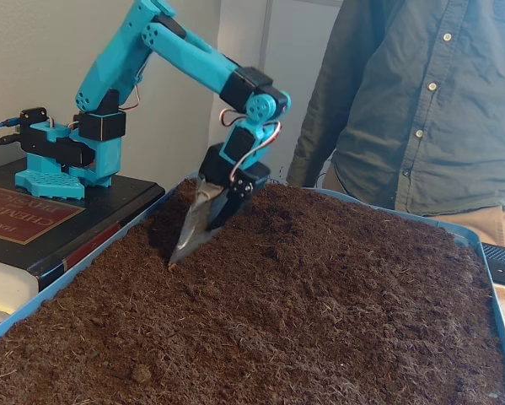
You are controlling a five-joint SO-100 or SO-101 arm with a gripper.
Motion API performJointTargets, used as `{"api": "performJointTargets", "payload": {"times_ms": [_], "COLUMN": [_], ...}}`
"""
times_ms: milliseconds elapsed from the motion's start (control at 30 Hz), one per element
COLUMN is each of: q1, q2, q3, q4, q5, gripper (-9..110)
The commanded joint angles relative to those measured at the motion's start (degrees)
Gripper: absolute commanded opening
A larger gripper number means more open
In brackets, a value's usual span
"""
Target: Build a berm.
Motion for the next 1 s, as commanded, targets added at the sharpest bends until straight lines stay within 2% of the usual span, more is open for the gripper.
{"api": "performJointTargets", "payload": {"times_ms": [0, 167, 467, 967], "q1": [1.85, 2.11, 2.20, 1.41], "q2": [-0.09, -1.14, -1.23, -0.79], "q3": [-1.05, -1.23, -6.33, -20.57], "q4": [-1.85, -6.94, -19.60, -20.04], "q5": [-0.70, -1.58, -10.63, -11.34], "gripper": [1, 1, 1, 1]}}
